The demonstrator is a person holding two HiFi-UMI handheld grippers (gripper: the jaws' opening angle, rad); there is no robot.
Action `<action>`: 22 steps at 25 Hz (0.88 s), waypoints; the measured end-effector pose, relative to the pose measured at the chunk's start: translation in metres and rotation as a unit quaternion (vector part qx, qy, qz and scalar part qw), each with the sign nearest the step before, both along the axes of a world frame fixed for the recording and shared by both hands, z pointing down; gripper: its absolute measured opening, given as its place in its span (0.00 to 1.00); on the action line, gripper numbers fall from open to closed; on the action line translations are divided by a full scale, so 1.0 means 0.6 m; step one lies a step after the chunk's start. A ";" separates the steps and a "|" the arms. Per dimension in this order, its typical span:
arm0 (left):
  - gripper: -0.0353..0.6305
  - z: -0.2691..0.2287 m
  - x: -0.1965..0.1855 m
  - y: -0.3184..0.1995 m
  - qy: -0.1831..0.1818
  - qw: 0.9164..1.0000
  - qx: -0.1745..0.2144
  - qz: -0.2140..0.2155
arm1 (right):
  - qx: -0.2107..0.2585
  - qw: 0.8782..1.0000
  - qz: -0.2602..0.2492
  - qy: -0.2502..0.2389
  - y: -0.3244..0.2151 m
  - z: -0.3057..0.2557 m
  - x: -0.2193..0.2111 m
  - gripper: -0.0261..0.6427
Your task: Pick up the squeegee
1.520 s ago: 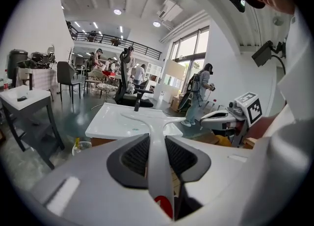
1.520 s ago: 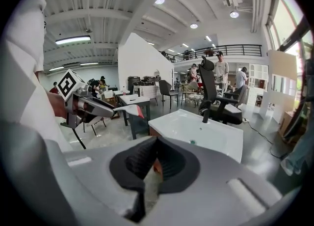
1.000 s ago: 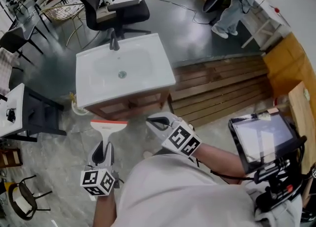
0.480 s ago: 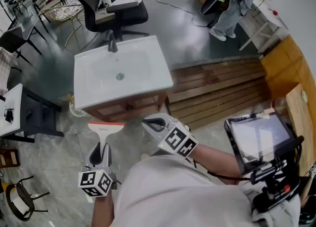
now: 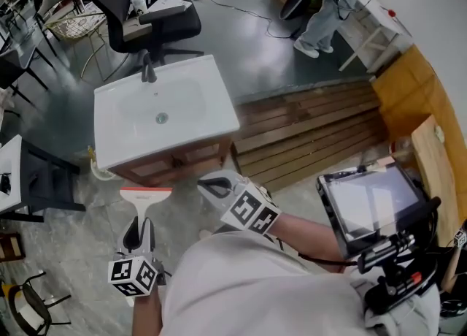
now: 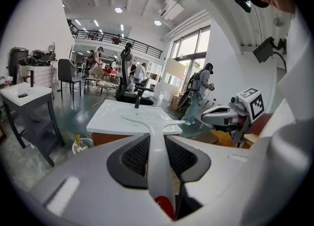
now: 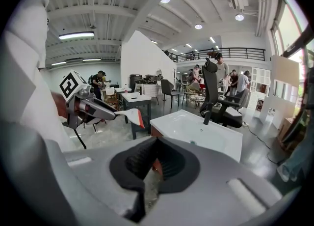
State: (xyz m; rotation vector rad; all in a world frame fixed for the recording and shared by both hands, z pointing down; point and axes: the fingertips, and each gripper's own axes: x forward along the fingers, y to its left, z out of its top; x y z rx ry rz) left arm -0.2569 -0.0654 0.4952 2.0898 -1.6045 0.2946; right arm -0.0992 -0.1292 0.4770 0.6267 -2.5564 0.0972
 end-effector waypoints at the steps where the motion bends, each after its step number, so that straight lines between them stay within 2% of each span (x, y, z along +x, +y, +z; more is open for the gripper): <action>1: 0.22 0.000 0.000 0.000 0.000 1.000 0.000 0.000 | 0.004 1.000 -0.001 0.003 -0.001 -0.002 0.001 0.04; 22: 0.22 0.012 -0.034 -0.042 0.004 1.000 0.002 -0.011 | 0.006 1.000 0.006 0.022 -0.031 0.013 -0.005 0.04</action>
